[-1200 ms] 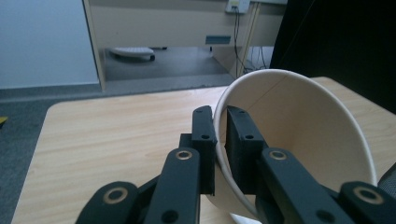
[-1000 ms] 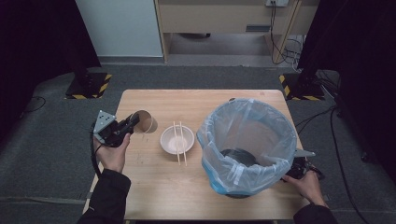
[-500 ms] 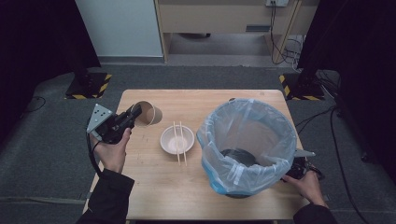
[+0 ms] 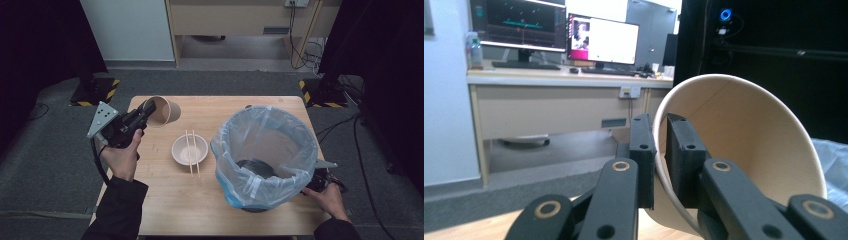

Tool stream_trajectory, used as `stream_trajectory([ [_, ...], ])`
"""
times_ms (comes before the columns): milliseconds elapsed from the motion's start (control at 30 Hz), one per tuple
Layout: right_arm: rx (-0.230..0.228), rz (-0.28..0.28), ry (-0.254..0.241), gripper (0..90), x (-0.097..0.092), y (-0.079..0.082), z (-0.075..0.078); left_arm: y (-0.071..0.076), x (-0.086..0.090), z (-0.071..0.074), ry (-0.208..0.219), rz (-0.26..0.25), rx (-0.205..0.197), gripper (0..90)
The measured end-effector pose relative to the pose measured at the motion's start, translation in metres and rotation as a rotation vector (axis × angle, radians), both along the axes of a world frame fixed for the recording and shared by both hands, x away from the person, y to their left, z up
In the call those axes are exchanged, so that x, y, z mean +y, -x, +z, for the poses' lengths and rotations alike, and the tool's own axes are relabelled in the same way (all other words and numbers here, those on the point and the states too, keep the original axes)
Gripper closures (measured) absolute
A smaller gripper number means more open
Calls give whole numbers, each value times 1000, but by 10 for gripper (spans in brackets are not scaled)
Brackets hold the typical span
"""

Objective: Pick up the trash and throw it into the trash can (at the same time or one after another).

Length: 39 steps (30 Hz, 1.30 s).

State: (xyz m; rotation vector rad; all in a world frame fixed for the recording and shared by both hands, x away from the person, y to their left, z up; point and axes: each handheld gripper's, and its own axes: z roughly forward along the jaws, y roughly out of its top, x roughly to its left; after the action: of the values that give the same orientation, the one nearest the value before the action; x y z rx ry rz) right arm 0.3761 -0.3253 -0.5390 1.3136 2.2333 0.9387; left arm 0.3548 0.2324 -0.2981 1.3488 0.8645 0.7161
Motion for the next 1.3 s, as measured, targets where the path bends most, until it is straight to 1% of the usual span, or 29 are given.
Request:
stream_trajectory([
  [467,0,0,0,24,0,0,0,5,-24,23,19,-62,-60,818],
  [600,-1,0,0,23,0,0,0,8,-34,29,26,-92,-76,818],
  [667,0,0,0,23,0,0,0,9,-38,30,19,-104,-83,818],
  [733,0,0,0,23,0,0,0,10,-43,32,25,-119,-87,818],
  [967,0,0,0,23,0,0,0,12,-59,35,28,-161,-98,818],
  [1000,0,0,0,23,0,0,0,13,-62,35,21,-169,-99,818],
  [1167,0,0,0,23,0,0,0,14,-78,36,22,-210,-105,818],
  [1300,0,0,0,23,0,0,0,14,-92,36,10,-243,-104,818],
])
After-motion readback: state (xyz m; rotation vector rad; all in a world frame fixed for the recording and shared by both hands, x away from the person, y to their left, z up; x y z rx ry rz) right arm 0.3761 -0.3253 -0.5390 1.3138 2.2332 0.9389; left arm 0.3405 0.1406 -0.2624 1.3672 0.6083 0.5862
